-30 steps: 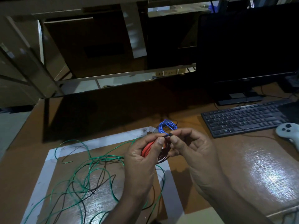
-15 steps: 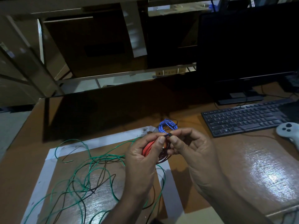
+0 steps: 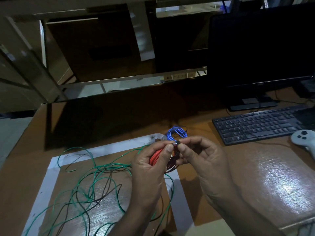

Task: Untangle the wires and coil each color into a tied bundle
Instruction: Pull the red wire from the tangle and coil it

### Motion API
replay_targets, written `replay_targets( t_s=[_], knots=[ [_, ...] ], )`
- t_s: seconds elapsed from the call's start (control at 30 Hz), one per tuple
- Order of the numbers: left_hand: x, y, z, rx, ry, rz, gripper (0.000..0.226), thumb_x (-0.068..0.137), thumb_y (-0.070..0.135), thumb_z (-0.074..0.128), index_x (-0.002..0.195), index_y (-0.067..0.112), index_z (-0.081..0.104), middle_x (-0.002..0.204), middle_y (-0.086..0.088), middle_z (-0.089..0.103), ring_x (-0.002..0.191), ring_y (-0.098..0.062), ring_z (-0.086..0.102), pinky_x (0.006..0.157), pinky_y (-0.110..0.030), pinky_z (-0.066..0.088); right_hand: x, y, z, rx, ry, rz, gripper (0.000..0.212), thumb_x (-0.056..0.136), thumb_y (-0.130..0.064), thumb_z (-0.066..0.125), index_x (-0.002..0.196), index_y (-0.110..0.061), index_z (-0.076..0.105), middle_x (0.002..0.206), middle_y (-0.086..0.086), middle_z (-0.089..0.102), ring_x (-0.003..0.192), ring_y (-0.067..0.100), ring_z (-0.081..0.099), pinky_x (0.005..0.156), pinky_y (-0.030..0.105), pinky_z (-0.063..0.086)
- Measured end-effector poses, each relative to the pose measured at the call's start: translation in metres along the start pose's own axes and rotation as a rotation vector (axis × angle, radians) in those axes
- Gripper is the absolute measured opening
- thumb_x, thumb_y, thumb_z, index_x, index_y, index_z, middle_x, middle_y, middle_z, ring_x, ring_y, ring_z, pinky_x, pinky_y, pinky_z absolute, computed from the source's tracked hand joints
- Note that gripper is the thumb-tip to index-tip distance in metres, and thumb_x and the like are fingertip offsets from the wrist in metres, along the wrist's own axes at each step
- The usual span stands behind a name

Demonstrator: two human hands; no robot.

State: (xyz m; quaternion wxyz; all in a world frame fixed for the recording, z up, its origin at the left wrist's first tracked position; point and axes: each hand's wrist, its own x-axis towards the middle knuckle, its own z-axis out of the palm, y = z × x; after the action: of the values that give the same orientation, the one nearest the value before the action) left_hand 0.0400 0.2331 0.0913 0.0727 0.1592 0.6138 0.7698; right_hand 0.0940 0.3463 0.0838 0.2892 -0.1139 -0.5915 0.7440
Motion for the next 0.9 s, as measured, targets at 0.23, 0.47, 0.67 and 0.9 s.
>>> replay_targets(
  t_s=[0.23, 0.47, 0.67, 0.9],
  knots=[
    [-0.0011, 0.0022, 0.0002, 0.011, -0.013, 0.021, 0.011, 0.084, 0.017, 0.067, 0.087, 0.017, 0.078, 0.079, 0.008, 0.076, 0.069, 0.003, 0.066, 0.059, -0.010, 0.049, -0.0001, 0.0005, 0.0009, 0.051, -0.015, 0.032, 0.008, 0.081, -0.013, 0.074, 0.087, -0.017, 0.076, 0.079, 0.003, 0.072, 0.066, 0.016, 0.070, 0.068, 0.031, 0.060],
    [-0.0018, 0.0035, 0.0014, 0.018, -0.017, 0.039, 0.010, 0.083, 0.019, 0.067, 0.085, 0.018, 0.077, 0.073, 0.011, 0.074, 0.063, 0.004, 0.064, 0.059, -0.009, 0.048, -0.0003, 0.0023, -0.0001, 0.104, -0.023, 0.048, 0.009, 0.081, -0.013, 0.074, 0.088, -0.017, 0.076, 0.073, 0.009, 0.070, 0.067, 0.019, 0.069, 0.070, 0.031, 0.059],
    [-0.0012, 0.0024, 0.0003, 0.028, -0.015, 0.034, 0.011, 0.084, 0.021, 0.068, 0.084, 0.023, 0.078, 0.073, 0.010, 0.073, 0.064, 0.003, 0.063, 0.060, -0.010, 0.048, 0.0000, 0.0022, 0.0006, 0.079, -0.024, 0.033, 0.009, 0.080, -0.014, 0.074, 0.087, -0.020, 0.077, 0.073, 0.008, 0.070, 0.068, 0.019, 0.069, 0.070, 0.032, 0.058],
    [-0.0016, 0.0022, -0.0002, 0.031, -0.024, 0.016, 0.011, 0.084, 0.021, 0.068, 0.086, 0.019, 0.078, 0.074, 0.009, 0.073, 0.066, 0.002, 0.064, 0.059, -0.011, 0.048, -0.0008, 0.0025, 0.0005, 0.063, -0.014, 0.029, 0.010, 0.079, -0.014, 0.075, 0.086, -0.021, 0.077, 0.078, 0.008, 0.072, 0.069, 0.021, 0.069, 0.069, 0.029, 0.058]
  ],
)
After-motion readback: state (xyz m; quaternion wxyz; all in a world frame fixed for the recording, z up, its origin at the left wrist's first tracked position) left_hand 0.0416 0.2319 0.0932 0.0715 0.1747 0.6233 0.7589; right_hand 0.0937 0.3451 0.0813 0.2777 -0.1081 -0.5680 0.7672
